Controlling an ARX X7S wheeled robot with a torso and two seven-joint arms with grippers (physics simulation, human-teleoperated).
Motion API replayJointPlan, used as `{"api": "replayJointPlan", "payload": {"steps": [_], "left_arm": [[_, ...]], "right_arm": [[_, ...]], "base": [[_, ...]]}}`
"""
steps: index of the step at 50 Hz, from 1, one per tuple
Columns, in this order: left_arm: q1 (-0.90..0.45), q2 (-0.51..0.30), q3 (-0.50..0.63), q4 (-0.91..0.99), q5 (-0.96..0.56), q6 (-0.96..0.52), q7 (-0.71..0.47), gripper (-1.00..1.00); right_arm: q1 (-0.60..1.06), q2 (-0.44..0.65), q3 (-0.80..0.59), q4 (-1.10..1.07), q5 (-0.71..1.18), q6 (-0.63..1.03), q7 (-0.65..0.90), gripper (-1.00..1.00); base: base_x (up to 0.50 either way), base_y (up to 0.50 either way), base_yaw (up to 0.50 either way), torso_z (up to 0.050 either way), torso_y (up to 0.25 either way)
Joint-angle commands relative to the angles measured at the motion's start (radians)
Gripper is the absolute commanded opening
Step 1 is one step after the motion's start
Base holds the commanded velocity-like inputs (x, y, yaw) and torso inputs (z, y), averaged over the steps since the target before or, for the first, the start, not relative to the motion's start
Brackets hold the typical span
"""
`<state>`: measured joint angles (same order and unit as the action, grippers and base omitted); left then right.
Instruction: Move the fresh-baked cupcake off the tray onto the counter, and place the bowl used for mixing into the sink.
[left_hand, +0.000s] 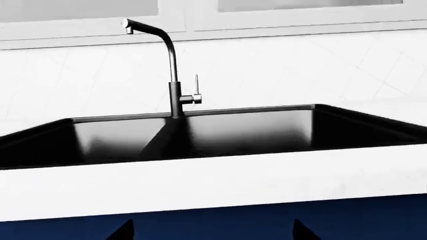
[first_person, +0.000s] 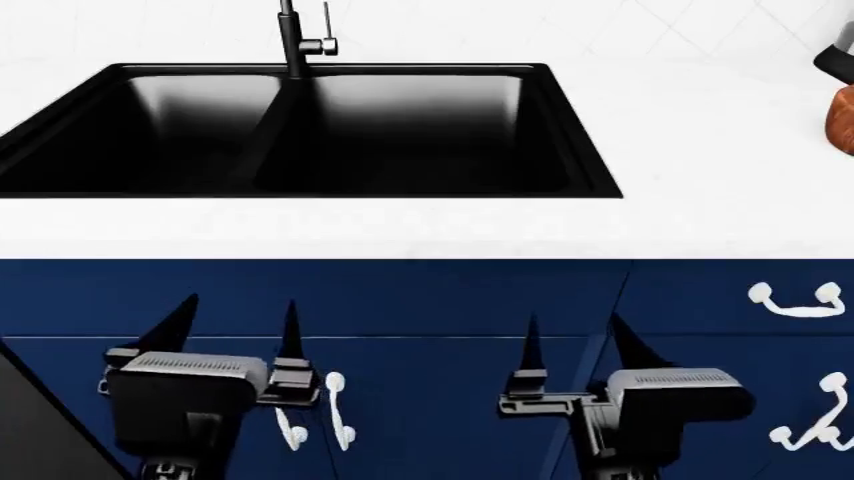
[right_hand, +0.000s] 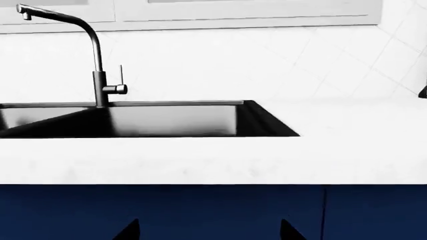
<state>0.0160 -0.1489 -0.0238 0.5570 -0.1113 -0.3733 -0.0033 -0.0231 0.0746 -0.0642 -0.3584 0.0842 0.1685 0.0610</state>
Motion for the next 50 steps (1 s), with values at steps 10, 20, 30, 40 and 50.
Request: {"api": "replayJointPlan", "payload": {"steps": [10, 20, 30, 40, 50], "left_arm": [[-0.253, -0.507, 0.011, 0.49, -0.702, -0.224, -0.557, 1.0], [-0.497, -0.956, 0.302, 0.49, -0.923, 0.07, -0.851, 1.0], [-0.637, -1.039, 0.388, 0.473, -0.993, 0.035, -0.652, 1.0], [-0.754, -1.102, 0.339, 0.41, -1.181, 0.055, -0.565, 1.0], [-0.821, -1.175, 0.324, 0.299, -1.262, -0.003, -0.447, 1.0]], "right_arm": [[0.049, 0.054, -0.024, -0.454, 0.071, 0.26, 0.04, 1.0], [0.171, 0.088, 0.029, -0.626, 0.176, 0.487, 0.052, 1.0], [0.373, 0.25, 0.18, -0.687, 0.577, 0.75, 0.195, 1.0], [0.674, 0.394, 0.302, -0.64, 1.087, 0.99, 0.414, 1.0], [0.893, 0.52, 0.287, -0.552, 1.316, 1.095, 0.515, 1.0]], "base": [[0.0, 0.0, 0.0, 0.0, 0.0], [0.0, 0.0, 0.0, 0.0, 0.0], [0.0, 0.0, 0.0, 0.0, 0.0], [0.0, 0.0, 0.0, 0.0, 0.0], [0.0, 0.0, 0.0, 0.0, 0.0]]}}
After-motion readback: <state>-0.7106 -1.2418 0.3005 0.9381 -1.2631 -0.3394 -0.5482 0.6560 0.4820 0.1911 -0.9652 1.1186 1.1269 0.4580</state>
